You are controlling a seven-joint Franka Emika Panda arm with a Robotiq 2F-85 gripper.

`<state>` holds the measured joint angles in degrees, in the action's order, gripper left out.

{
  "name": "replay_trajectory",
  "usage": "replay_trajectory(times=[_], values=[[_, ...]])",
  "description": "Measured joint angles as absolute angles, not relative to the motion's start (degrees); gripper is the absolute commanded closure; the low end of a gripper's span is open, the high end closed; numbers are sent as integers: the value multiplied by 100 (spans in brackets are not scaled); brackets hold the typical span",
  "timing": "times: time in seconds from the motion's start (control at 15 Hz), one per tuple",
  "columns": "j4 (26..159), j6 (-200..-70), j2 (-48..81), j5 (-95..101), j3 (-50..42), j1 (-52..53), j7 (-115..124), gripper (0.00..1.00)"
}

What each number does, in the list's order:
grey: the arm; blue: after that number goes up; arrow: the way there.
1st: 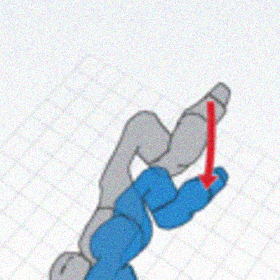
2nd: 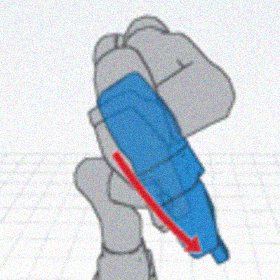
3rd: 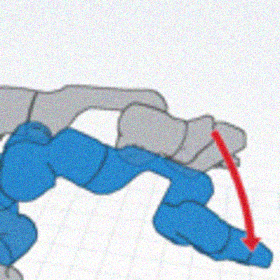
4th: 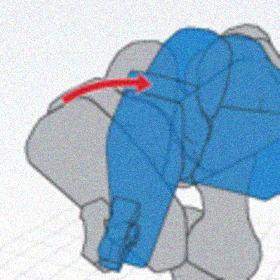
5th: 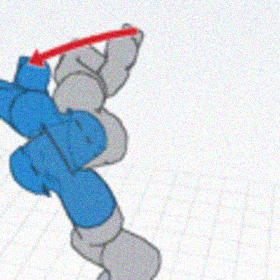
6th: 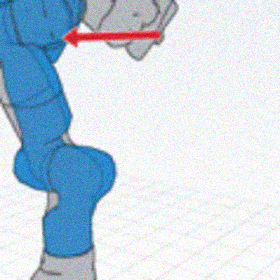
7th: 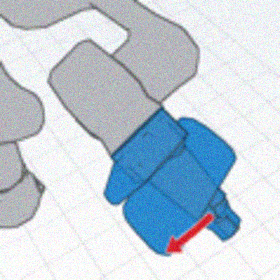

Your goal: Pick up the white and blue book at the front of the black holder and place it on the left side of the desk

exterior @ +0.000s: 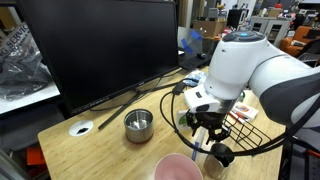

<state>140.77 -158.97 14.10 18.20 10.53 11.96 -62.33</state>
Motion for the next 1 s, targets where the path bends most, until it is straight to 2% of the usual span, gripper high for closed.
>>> replay_trajectory(times=[0.2,1.0], values=[[14075,-15896,1410,1820,1053,1171,-6233,1],[14274,-15896,832,1734,1054,887,-6240,0]])
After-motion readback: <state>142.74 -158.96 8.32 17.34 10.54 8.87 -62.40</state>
